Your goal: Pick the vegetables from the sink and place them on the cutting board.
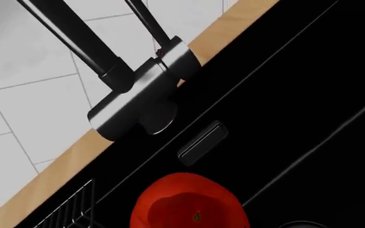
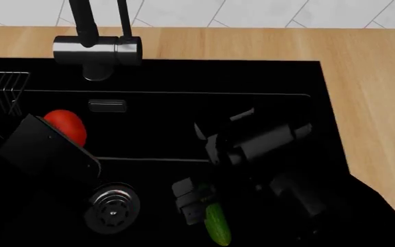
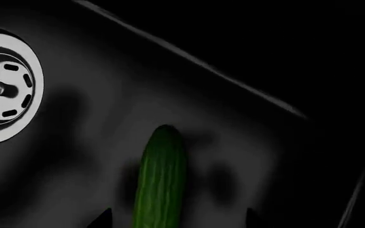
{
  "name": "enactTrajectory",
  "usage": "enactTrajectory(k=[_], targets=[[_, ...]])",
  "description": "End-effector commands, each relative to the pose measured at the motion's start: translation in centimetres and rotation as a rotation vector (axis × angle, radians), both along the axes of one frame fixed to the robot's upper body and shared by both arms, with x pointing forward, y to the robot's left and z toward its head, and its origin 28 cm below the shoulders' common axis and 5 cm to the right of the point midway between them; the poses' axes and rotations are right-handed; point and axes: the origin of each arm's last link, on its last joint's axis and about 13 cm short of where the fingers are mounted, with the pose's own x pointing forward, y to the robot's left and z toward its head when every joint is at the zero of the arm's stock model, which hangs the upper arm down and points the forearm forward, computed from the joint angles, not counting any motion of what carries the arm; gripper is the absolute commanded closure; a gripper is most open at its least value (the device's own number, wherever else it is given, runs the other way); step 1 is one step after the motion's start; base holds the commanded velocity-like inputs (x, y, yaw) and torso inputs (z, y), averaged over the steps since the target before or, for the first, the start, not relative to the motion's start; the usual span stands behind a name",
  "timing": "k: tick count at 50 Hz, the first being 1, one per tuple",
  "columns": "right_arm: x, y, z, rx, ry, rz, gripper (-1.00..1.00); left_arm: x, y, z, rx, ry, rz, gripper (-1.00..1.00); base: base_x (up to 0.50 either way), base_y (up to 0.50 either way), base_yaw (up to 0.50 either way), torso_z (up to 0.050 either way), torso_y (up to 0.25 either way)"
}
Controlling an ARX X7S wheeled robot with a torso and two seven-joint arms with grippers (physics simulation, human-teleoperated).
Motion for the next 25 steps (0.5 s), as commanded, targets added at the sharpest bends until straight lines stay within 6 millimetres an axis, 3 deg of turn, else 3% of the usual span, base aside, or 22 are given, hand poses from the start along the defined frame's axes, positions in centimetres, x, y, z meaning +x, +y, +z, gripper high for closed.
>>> enactTrajectory(k=[1, 25], targets=[[0.2, 0.6, -1.1, -0.011, 0.056, 0.040, -1.00, -0.8, -1.3, 0.7, -0.234, -0.074, 0.011, 1.00, 0.02, 0.01, 0.00, -0.025, -0.032], [-0.3, 0.2, -4.2, 0.010, 0.106, 0.032, -1.00, -0.6, -1.4, 0.3, -0.217, -0.068, 0.003, 1.00, 0.02, 0.01, 0.00, -0.025, -0.032]])
